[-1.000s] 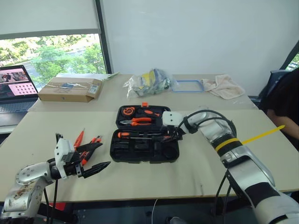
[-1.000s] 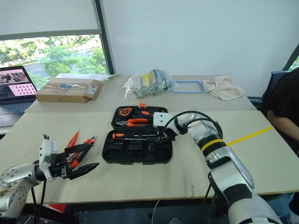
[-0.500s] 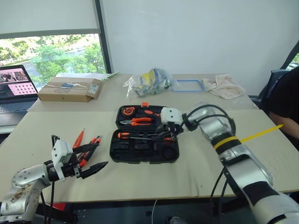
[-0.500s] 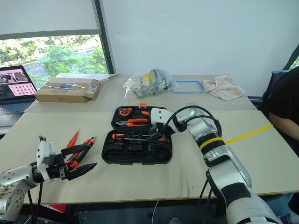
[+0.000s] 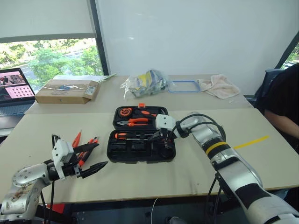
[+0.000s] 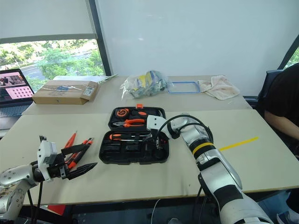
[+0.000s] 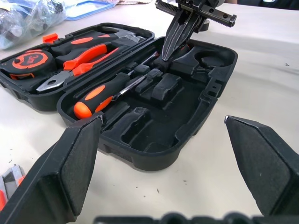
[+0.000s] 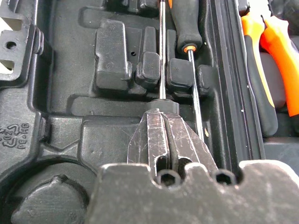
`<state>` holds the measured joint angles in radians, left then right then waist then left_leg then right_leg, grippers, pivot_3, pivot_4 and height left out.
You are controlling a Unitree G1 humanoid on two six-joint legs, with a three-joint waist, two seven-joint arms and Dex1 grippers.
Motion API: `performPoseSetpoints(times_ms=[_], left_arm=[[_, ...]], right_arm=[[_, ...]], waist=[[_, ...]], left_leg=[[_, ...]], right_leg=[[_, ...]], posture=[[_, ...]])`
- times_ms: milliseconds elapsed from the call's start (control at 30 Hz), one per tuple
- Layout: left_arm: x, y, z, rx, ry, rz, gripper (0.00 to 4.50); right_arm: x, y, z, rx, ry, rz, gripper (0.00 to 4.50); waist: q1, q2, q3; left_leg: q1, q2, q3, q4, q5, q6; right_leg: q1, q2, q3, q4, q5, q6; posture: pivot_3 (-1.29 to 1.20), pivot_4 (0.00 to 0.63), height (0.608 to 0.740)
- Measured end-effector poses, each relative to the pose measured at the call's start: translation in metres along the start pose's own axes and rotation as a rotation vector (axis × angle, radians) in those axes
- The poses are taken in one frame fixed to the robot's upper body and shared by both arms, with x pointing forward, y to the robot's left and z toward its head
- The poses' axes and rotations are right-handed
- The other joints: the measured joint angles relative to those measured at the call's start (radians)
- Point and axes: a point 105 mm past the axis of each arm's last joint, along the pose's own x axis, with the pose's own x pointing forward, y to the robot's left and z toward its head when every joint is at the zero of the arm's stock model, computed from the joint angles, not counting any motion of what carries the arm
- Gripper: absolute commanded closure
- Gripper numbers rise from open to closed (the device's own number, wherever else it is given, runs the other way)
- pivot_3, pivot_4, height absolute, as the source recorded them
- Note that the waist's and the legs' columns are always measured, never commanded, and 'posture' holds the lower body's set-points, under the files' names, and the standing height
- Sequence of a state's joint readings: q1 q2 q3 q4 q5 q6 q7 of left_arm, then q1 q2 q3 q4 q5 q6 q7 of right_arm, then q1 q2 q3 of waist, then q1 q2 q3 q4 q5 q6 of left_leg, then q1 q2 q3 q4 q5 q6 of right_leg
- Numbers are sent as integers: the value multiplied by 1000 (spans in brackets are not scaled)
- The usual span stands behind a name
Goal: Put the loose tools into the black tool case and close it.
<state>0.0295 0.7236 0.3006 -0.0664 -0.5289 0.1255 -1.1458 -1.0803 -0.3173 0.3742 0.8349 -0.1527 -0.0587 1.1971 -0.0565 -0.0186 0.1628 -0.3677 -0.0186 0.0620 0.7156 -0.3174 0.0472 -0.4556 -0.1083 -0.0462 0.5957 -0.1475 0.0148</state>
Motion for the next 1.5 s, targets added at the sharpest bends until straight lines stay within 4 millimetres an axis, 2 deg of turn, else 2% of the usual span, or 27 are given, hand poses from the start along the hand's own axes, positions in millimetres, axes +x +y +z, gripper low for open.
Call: performPoseSetpoints(times_ms=[67,133,167,200,233,300,333,367,433,533,567,600,700,833,900,1033,1100,1167,1267,1433,1500], left_arm=[[-7,-2,-7,-20,18,21,0],[-16,0,-8,-18,18,57,0],[-22,1,-8,-19,15,77,0],[-29,4,-8,-20,11,107,0],[-39,7,-10,-26,13,144,0],[-60,13,-17,-44,29,232,0],[-69,16,-21,-57,37,272,0],[-83,20,-27,-83,48,335,0],[-96,22,-34,-87,59,398,0],[-150,31,-55,-114,116,653,0],[-166,32,-62,-135,144,731,0],[-173,34,-66,-148,148,779,0],[-165,44,-61,-160,110,807,0],[-138,63,-46,-243,48,797,0],[-108,78,-30,-300,35,751,0],[-63,101,1,-327,80,701,0],[-46,110,5,-358,136,713,0],[-33,115,-1,-385,218,725,0],[-26,118,-17,-416,318,752,0],[-7,119,-26,-456,336,747,0],[0,118,-27,-458,336,741,504]], right_arm=[[0,-1,3,13,-30,-10,4463],[-5,1,10,56,-149,-33,4463],[-10,1,16,68,-213,-42,3912],[-21,2,24,68,-299,-57,3754],[-34,3,29,61,-355,-69,3344],[-60,7,28,37,-398,-118,2680],[-67,9,25,33,-405,-136,2403],[-76,15,16,46,-410,-166,1912],[-80,25,7,64,-431,-218,1354],[-96,57,-21,172,-540,-330,289],[-102,65,-31,218,-556,-364,43],[-104,70,-38,241,-551,-384,43],[-110,75,-28,217,-581,-393,43],[-115,71,-13,182,-630,-424,43],[-115,69,-11,180,-632,-437,43],[-115,65,-4,161,-638,-428,43],[-114,62,-1,149,-641,-423,43],[-113,62,1,146,-642,-417,43],[-110,62,2,151,-641,-412,43],[-110,61,3,150,-641,-414,43],[-110,61,3,154,-638,-411,0]], waist=[[-1,0,0],[2,0,0],[6,0,0],[11,0,0],[14,0,0],[23,0,0],[25,0,0],[29,0,0],[33,-1,0],[40,-2,-1],[40,-1,-1],[42,-1,0],[45,-3,0],[54,-5,0],[59,-6,0],[61,-6,0],[58,-6,0],[45,-6,0],[33,-6,0],[43,-6,0],[45,-6,0]], left_leg=[[-1,0,0,0,0,0],[-2,1,-1,-1,0,0],[-2,1,-1,-1,0,0],[-3,1,-1,-1,0,0],[-3,1,-1,-2,0,0],[-3,1,-2,-2,-1,2],[-3,1,-2,-2,-2,2],[-3,0,-2,-2,-2,4],[-3,0,-1,-3,-3,4],[-3,0,0,-4,-3,4],[-3,0,1,-4,-4,4],[-3,0,2,-3,-4,5],[-1,0,3,1,-6,9],[1,0,1,1,-3,8],[1,0,0,1,0,6],[1,1,0,0,4,4],[2,1,0,-1,7,-1],[2,1,1,-2,8,-2],[0,1,1,-3,8,-2],[-2,0,1,-4,7,0],[-2,0,1,-3,6,1]], right_leg=[[-1,0,0,0,0,-1],[-2,0,0,0,1,-2],[-3,0,0,0,1,-2],[-3,0,-1,0,1,-2],[-3,-1,-1,0,1,-2],[-2,-2,-4,-1,1,-1],[-1,-2,-4,-1,1,-1],[-1,-3,-5,-1,1,-1],[-1,-4,-6,-2,1,-1],[-2,-3,-7,-3,0,0],[-2,-4,-7,-3,0,0],[-2,-5,-7,-3,0,0],[0,-6,-7,-3,0,0],[2,-6,-7,-1,1,-1],[1,-5,-7,0,2,-3],[1,-2,-6,1,5,-6],[1,-1,-6,1,5,-7],[1,-1,-5,1,5,-7],[-1,1,-5,3,5,-7],[-2,0,-6,-1,5,-6],[-1,-1,-6,-1,5,-5]], posture=[[0,150,740],[0,150,740],[0,150,740],[0,150,740],[0,150,740],[0,150,740],[0,150,740],[0,150,740],[0,150,740],[0,150,740],[0,150,740],[0,150,740],[0,150,740],[0,150,740],[0,150,740],[0,150,740],[0,150,740],[0,150,740],[0,150,740],[0,150,740],[0,150,740]])
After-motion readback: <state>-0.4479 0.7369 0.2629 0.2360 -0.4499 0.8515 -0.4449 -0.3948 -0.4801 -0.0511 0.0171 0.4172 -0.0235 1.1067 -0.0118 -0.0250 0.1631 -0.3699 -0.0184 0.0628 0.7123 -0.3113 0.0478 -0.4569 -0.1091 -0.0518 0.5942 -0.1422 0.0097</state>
